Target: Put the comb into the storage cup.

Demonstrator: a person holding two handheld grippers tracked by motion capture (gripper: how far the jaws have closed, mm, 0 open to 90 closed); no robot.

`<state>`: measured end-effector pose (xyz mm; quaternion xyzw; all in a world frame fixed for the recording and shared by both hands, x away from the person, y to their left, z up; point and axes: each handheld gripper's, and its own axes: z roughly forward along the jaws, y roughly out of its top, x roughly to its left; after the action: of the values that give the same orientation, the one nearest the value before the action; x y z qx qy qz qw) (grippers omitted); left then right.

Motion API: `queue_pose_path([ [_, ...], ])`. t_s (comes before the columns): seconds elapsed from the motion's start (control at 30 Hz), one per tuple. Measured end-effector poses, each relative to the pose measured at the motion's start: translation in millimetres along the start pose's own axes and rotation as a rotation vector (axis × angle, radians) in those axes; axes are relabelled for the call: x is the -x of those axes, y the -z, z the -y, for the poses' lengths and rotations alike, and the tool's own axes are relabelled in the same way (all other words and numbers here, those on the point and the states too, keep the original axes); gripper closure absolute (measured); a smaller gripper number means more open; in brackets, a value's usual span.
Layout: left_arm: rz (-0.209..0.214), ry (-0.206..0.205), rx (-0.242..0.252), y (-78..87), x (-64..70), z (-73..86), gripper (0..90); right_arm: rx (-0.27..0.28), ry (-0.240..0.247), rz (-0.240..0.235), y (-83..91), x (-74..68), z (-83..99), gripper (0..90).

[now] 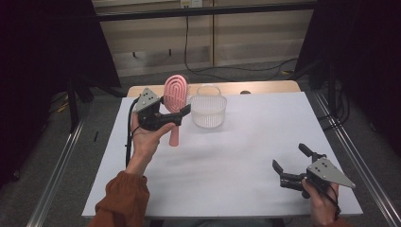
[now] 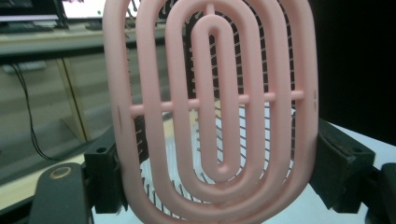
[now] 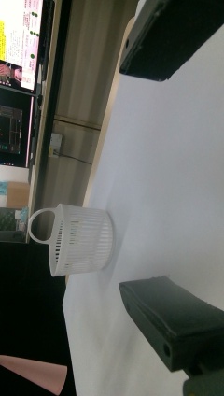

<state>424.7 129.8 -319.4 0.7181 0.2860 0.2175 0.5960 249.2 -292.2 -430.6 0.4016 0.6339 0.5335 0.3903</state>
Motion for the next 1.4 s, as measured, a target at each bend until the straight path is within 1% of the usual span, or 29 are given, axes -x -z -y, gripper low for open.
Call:
queue_pose_path([
  [0.07, -0.002, 0.005, 0.003, -1.2, -0.2, -0.6, 20.3, 0.001, 0.001, -0.001, 0.0, 0.0, 0.0, 0.0],
  [0.1, -0.001, 0.010, -0.002, -1.8, -0.1, -0.9, 20.3, 0.001, 0.002, -0.003, 0.0, -0.1, -0.1, 0.0],
  [0.2, -0.003, 0.003, 0.006, -4.2, -0.1, -1.7, 20.3, 0.003, 0.000, -0.004, -0.1, -0.5, -0.2, 0.0],
  [0.27, -0.006, 0.013, 0.003, -5.5, 0.1, -3.0, 20.4, 0.004, -0.002, -0.005, 0.1, -0.5, -0.2, 0.0],
  [0.3, -0.015, 0.022, -0.002, -6.3, 0.7, -3.6, 20.4, 0.003, -0.002, -0.003, 0.2, -0.3, -0.2, 0.0],
  [0.33, -0.023, 0.017, -0.004, -6.8, 0.3, -3.9, 20.4, 0.004, -0.003, -0.002, 0.2, -0.2, -0.2, 0.0],
  [0.47, -0.030, 0.022, 0.007, -11.9, -0.6, -4.4, 20.4, 0.002, -0.002, 0.002, 0.4, 0.0, -0.2, 0.0],
  [0.5, -0.023, 0.023, 0.015, -13.6, -1.2, -4.8, 20.4, 0.002, -0.002, 0.001, 0.4, 0.1, -0.2, 0.0],
  [0.57, -0.030, 0.017, 0.021, -16.7, -1.0, -6.8, 20.4, 0.002, -0.004, 0.000, 0.5, -0.2, -0.2, 0.0],
  [0.6, -0.027, 0.010, 0.024, -18.1, -1.5, -8.2, 20.4, 0.001, -0.006, -0.001, 0.4, -0.3, -0.2, 0.0],
  [0.77, -0.033, 0.019, 0.044, -24.4, -1.0, -14.4, 20.3, 0.002, -0.006, -0.003, 0.4, -0.5, -0.3, 0.0],
  [0.83, -0.038, 0.026, 0.042, -26.3, -0.9, -15.8, 20.4, -0.001, -0.007, -0.002, 0.7, -0.5, -0.3, 0.0],
  [0.9, -0.043, 0.022, 0.045, -28.6, -0.8, -17.3, 20.4, 0.000, -0.004, -0.002, 0.8, -0.2, -0.3, 0.0],
  [0.97, -0.036, 0.026, 0.045, -31.6, -2.7, -18.5, 20.4, 0.002, -0.005, -0.003, 0.9, -0.1, -0.3, 0.0],
  [1.0, -0.040, 0.033, 0.049, -33.0, -2.7, -18.8, 20.4, 0.000, -0.005, -0.002, 0.9, -0.1, -0.3, 0.0],
  [1.03, -0.045, 0.027, 0.045, -34.7, -2.7, -19.7, 20.4, -0.001, -0.005, -0.001, 0.9, -0.1, -0.3, 0.0],
  [1.13, -0.044, 0.026, 0.052, -39.2, -2.6, -22.8, 20.3, 0.000, -0.005, -0.006, 0.7, -0.6, -0.3, 0.0],
  [1.27, -0.045, 0.015, 0.072, -43.9, -2.3, -29.0, 20.3, 0.001, -0.005, -0.004, 0.3, 0.1, 0.0, 0.0],
  [1.4, -0.034, 0.019, 0.072, -48.5, -3.6, -33.5, 20.4, 0.003, -0.004, -0.005, 0.9, 0.1, -0.2, 0.0],
])
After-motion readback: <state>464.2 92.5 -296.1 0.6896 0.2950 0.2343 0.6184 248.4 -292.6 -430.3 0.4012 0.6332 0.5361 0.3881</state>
